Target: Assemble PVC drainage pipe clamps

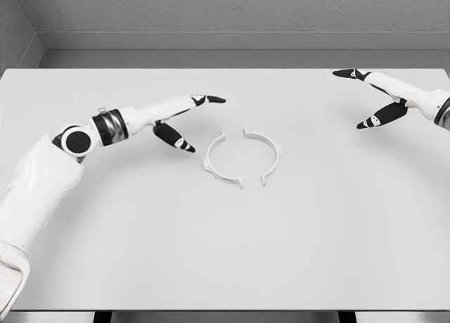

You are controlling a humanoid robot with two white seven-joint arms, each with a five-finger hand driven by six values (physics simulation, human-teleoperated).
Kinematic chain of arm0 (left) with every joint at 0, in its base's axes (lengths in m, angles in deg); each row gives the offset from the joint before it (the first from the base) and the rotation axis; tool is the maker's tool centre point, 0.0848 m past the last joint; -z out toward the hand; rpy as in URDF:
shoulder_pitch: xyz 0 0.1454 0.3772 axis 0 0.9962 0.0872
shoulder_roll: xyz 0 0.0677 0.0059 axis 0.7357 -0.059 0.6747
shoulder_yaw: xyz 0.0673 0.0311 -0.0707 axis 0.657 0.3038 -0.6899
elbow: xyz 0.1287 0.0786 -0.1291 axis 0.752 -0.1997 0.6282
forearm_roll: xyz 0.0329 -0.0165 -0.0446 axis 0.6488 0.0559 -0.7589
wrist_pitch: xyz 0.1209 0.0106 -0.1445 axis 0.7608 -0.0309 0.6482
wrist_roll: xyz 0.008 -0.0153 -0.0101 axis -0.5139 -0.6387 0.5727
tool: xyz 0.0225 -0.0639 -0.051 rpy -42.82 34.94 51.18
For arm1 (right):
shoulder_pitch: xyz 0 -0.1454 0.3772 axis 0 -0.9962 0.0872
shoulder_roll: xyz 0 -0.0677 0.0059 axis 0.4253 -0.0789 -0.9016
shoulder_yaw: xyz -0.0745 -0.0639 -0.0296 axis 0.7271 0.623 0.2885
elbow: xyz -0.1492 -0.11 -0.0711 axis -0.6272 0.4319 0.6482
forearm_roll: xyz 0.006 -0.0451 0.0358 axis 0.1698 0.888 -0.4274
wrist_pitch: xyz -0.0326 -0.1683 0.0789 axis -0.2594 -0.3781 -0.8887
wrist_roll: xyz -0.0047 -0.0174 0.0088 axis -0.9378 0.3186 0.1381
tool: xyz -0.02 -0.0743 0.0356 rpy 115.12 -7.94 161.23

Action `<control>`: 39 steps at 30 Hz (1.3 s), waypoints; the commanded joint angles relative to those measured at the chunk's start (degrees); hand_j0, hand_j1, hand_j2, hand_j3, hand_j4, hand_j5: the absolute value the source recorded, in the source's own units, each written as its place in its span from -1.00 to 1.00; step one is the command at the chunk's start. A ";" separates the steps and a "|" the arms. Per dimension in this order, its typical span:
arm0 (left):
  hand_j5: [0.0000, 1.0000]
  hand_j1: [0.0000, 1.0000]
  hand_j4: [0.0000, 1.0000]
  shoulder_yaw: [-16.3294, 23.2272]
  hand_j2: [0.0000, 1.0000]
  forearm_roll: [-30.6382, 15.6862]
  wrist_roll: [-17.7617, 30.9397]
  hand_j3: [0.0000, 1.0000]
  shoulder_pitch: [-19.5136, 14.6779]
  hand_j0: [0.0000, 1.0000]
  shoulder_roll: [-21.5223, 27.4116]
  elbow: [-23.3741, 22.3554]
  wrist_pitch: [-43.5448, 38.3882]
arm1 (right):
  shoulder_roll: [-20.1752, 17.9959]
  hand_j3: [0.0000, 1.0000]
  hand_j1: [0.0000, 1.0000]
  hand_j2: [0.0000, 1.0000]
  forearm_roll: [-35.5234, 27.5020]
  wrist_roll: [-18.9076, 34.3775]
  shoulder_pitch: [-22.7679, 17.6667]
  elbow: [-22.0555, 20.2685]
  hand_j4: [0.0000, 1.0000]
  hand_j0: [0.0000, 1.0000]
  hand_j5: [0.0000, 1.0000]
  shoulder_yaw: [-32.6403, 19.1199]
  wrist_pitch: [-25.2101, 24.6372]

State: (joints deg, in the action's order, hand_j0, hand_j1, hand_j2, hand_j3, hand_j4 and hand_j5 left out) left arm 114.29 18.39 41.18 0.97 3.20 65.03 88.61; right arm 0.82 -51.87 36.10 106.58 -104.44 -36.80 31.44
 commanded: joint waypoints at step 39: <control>1.00 1.00 1.00 -0.58 1.00 5.35 -0.19 1.00 -1.32 1.00 -5.10 -3.83 -0.12 | 0.22 1.00 1.00 1.00 -0.45 -0.02 0.00 -0.04 1.00 1.00 1.00 0.02 -0.15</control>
State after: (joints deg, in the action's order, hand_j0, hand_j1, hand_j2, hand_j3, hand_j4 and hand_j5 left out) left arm 113.73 24.13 41.01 -0.35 -1.60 61.08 88.62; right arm 1.08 -51.87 36.10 106.58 -104.44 -36.72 31.44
